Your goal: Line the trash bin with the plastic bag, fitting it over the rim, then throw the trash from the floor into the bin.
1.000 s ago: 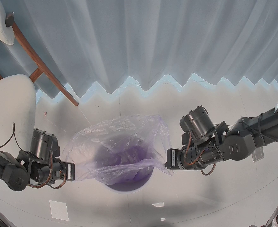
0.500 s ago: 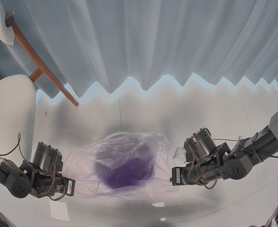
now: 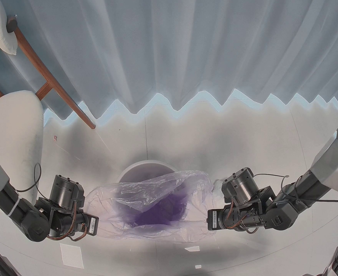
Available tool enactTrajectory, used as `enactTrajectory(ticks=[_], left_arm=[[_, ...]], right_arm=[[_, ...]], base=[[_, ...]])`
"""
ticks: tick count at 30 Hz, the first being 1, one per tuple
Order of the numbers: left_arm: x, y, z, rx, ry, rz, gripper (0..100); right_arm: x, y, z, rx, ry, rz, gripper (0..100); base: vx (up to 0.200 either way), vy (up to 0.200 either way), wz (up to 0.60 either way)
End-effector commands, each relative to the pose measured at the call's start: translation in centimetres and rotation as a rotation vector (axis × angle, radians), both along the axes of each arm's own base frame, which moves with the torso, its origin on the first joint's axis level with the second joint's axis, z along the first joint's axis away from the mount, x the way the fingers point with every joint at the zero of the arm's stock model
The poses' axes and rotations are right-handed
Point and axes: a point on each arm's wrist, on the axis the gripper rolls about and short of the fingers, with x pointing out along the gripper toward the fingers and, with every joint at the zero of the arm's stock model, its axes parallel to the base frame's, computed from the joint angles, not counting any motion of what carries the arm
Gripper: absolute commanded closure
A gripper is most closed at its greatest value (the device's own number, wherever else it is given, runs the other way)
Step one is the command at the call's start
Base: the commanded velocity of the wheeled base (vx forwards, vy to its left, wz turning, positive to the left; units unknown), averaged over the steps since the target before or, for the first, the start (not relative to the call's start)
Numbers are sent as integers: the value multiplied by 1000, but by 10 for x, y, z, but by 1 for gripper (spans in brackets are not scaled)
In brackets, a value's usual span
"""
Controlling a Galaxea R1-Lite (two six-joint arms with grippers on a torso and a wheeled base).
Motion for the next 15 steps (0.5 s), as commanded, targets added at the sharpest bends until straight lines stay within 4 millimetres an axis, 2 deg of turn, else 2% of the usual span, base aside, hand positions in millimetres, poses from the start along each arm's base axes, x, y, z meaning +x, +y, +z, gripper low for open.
enactTrajectory(ticks=[1, 5, 15], left_arm=[[9, -1, -31, 42, 59, 2, 100], [9, -1, -41, 48, 72, 4, 100], [11, -3, -47, 18, 2, -19, 100]], right_arm=[[3, 2, -23, -43, 18, 14, 100], [1, 1, -27, -50, 28, 15, 100], [-4, -3, -45, -58, -14, -4, 100]], base=[[0, 0, 0], [0, 0, 0], [0, 0, 0]])
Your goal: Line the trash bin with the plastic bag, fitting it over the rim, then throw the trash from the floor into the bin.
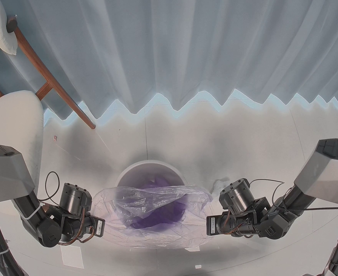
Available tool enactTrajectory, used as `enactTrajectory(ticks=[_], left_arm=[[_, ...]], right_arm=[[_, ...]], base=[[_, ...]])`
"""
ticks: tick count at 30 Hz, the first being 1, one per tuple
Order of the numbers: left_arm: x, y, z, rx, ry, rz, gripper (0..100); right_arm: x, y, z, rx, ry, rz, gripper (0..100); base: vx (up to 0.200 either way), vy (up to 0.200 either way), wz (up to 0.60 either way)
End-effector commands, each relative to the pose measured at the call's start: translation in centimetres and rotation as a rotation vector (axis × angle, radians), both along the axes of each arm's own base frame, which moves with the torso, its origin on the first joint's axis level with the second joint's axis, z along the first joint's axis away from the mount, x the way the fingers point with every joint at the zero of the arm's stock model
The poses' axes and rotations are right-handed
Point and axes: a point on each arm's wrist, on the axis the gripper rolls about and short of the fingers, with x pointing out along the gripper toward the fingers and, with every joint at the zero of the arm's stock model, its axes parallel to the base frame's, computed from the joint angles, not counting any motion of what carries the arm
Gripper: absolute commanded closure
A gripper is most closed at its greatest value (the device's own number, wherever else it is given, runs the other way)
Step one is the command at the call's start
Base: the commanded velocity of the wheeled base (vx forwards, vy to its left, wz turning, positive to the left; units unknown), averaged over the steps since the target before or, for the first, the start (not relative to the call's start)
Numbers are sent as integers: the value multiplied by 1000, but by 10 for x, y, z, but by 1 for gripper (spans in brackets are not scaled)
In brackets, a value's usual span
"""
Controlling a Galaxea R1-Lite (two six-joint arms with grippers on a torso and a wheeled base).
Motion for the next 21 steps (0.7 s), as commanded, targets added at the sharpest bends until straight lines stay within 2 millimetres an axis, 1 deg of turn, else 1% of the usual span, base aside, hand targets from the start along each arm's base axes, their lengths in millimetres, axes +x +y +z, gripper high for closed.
enactTrajectory(ticks=[1, 6, 9, 12, 17, 21], left_arm=[[-2, 1, -15, 25, 32, -23, 100], [0, 3, -21, 38, 14, -63, 100], [-10, 6, -22, 46, 36, -74, 100], [-14, 9, -24, 42, 53, -83, 100], [-8, 16, -24, 40, 36, -63, 100], [-2, 17, -26, 37, 27, -54, 100]], right_arm=[[-4, -3, -18, -24, 18, -8, 100], [0, -1, -24, -24, -26, -17, 100], [-9, -5, -28, -56, -13, 10, 100], [-13, -7, -32, -71, 0, 17, 100], [-15, -14, -39, -87, 20, 10, 100], [-11, -12, -42, -89, 19, 6, 100]], base=[[0, 0, 0], [0, 0, 0], [0, 0, 0], [0, 0, 0], [0, 0, 0], [0, 0, 0]])
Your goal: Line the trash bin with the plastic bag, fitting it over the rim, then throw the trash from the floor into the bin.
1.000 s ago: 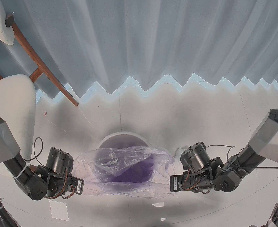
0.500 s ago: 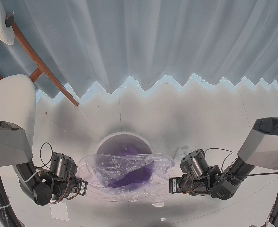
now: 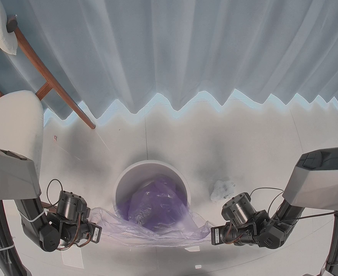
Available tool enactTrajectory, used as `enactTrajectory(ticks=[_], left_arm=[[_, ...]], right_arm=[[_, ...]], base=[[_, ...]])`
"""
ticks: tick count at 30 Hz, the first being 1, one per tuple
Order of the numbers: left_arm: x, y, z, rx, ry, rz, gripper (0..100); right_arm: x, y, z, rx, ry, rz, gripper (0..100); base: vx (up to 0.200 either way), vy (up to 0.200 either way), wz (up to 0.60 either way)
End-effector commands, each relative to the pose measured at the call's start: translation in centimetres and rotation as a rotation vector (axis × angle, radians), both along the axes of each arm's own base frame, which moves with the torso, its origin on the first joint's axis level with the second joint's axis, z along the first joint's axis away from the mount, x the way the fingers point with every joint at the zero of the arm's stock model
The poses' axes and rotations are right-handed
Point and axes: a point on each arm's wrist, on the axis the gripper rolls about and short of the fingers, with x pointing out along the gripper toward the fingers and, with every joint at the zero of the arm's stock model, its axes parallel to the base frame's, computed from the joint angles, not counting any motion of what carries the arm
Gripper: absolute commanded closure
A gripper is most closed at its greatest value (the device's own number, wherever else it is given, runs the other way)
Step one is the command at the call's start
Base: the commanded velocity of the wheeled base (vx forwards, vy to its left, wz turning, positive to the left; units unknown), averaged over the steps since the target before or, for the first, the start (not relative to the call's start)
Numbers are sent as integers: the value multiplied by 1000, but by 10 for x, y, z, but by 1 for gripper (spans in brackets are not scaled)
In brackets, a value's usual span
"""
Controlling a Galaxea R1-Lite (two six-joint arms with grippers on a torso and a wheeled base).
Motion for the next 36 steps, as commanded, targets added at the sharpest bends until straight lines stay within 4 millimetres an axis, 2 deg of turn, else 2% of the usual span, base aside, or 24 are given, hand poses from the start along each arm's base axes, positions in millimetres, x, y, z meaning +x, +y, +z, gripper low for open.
enactTrajectory(ticks=[1, 5, 9, 15, 17, 18, 20, 21, 29, 30, 36], left_arm=[[6, 1, -3, 0, -1, 13, 100], [15, 3, -1, -6, -26, 27, 100], [21, 0, -2, 6, -42, 3, 100], [25, -18, 3, -22, -116, -73, 100], [23, -22, 7, -34, -137, -106, 100], [21, -23, 7, -32, -132, -110, 0], [18, -22, 7, -34, -127, -114, 0], [14, -22, 10, -46, -134, -119, 0], [-5, -15, 31, -69, -178, -128, 0], [-13, -12, 40, -85, -195, -144, 0], [-18, -14, 54, -108, -250, -194, 0]], right_arm=[[5, 2, -12, -25, 12, -13, 100], [12, 1, -19, -51, 6, -43, 100], [19, 1, -19, -41, -10, -56, 100], [25, 6, -1, 16, -88, -69, 100], [25, 6, 13, 53, -137, -76, 100], [24, 6, 17, 59, -144, -78, 100], [22, 5, 19, 58, -141, -79, 100], [18, 2, 18, 53, -132, -79, 0], [-2, 0, 22, 88, -137, -89, 0], [-9, -2, 22, 84, -133, -79, 0], [-27, 1, 34, 88, -181, -20, 0]], base=[[0, 0, 0], [0, 0, 0], [0, 0, 0], [0, 0, 0], [0, 0, 0], [0, 0, 0], [0, 0, 0], [0, 0, 0], [0, 0, 0], [0, 0, 0], [0, 0, 0]])
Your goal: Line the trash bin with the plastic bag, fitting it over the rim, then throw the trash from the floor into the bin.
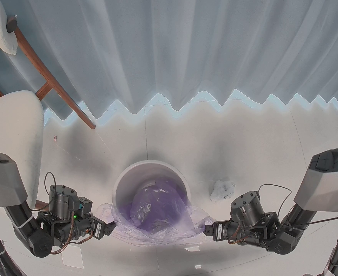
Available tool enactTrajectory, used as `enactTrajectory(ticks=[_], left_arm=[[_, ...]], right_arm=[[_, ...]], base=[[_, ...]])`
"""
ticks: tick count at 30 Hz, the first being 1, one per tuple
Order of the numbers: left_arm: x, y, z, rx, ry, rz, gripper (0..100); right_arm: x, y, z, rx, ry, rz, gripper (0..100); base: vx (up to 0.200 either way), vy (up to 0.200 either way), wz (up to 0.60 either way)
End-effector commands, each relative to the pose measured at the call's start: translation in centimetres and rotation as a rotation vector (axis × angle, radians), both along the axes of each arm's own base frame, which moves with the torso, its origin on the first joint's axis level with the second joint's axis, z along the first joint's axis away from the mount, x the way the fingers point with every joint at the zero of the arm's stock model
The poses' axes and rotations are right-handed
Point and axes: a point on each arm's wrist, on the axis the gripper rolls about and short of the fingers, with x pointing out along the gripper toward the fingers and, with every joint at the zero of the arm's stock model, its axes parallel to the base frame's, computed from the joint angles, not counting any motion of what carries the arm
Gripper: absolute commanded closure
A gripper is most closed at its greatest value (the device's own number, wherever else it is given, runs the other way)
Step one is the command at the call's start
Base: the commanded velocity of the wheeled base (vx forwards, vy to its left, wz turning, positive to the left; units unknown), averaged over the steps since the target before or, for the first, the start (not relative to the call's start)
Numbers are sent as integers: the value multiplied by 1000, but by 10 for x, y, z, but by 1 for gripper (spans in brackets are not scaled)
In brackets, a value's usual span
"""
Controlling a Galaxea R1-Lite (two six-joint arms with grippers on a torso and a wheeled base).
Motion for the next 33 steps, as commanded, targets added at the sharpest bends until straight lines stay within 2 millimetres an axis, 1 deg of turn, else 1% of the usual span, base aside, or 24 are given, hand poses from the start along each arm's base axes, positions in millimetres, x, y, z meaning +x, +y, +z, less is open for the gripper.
enactTrajectory(ticks=[1, 4, 7, 11, 16, 19, 26, 27, 29, 30, 33], left_arm=[[-7, -2, 18, -27, -71, -32, 0], [-6, -6, 20, -34, -88, -50, 0], [-8, -11, 20, -36, -88, -71, 0], [-7, -13, 20, -31, -98, -85, 0], [-6, -11, 21, -43, -108, -194, 0], [-3, -7, 20, -34, -119, -216, 0], [-1, -6, 23, -57, -146, -265, 0], [0, -5, 23, -57, -147, -260, 100], [1, -3, 23, -57, -152, -249, 100], [2, -2, 24, -57, -155, -248, 100], [4, -2, 27, -64, -183, -242, 100]], right_arm=[[-17, 1, 14, -8, -45, 48, 0], [-23, 1, 20, -36, -97, 108, 0], [-23, 2, 24, -58, -167, 159, 0], [-26, 5, 24, -80, -221, 216, 0], [-28, 9, 24, -67, -260, 242, 0], [-26, 12, 19, -65, -262, 248, 0], [-24, 15, 17, -59, -312, 267, 0], [-23, 15, 17, -55, -318, 267, 0], [-22, 16, 17, -49, -326, 269, 0], [-22, 17, 17, -48, -329, 269, 100], [-18, 18, 23, -23, -367, 258, 100]], base=[[0, 0, 0], [0, 0, 0], [0, 0, 0], [0, 0, 0], [0, 0, 0], [0, 0, 0], [0, 0, 0], [0, 0, 0], [0, 0, 0], [0, 0, 0], [0, 0, 0]])
